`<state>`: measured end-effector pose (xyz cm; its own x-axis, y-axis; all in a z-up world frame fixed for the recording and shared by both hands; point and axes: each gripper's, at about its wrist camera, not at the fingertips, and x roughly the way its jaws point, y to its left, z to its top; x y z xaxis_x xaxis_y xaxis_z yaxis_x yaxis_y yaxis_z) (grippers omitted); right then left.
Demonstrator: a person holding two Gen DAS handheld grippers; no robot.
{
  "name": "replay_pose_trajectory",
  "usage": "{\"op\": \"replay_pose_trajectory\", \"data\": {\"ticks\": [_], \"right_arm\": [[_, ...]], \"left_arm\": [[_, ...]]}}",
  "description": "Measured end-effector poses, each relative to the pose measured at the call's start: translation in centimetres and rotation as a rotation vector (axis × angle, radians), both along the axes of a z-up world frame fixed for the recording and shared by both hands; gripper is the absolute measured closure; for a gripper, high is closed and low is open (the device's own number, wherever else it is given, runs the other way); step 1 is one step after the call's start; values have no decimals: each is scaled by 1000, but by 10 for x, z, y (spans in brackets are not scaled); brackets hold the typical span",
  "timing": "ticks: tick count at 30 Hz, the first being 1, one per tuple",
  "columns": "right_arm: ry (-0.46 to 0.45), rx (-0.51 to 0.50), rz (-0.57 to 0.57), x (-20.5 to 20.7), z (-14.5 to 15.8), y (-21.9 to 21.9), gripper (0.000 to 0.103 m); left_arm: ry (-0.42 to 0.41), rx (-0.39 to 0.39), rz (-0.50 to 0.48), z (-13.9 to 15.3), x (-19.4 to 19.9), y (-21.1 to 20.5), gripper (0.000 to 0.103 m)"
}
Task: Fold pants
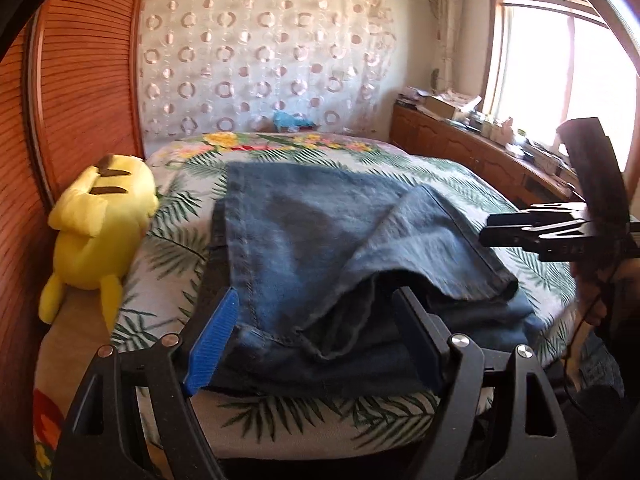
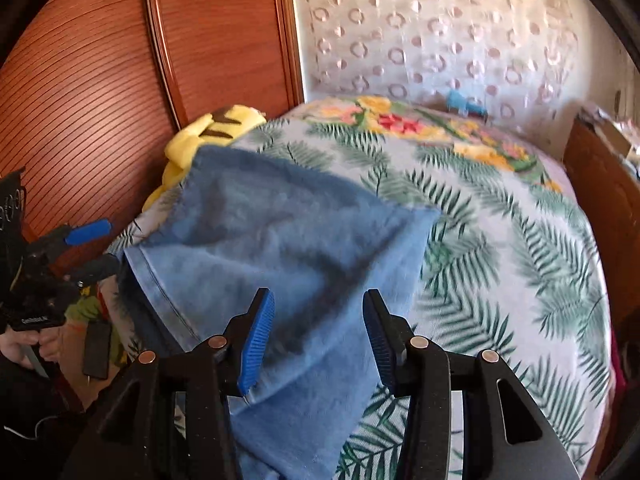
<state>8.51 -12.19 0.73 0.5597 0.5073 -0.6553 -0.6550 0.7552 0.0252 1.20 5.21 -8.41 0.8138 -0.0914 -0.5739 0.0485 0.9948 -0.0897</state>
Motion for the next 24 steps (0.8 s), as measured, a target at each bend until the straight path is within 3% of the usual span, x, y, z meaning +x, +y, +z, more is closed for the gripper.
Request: {"op": "replay_pose_trajectory", "data": {"ticks": [9, 14, 15, 16, 18, 24], "right_arm": [[96, 38, 1, -6, -15, 3, 55], [147, 55, 55, 6, -22, 10, 56], [148, 52, 69, 8, -23, 12, 61], [148, 54, 87, 9, -22, 16, 77], [129, 62, 107, 17, -18, 16, 93], [-6, 141, 172, 29, 49, 29, 100]], "left_arm": [[33, 0, -43, -12, 15, -8, 63], [31, -9, -73, -13, 21, -11, 86], [28, -6, -69, -12, 21, -11, 89], [20, -10, -69, -10, 18, -11, 92], [3, -20, -71, -4, 13, -9, 93], [-67, -42, -78, 22, -9, -11, 94]]}}
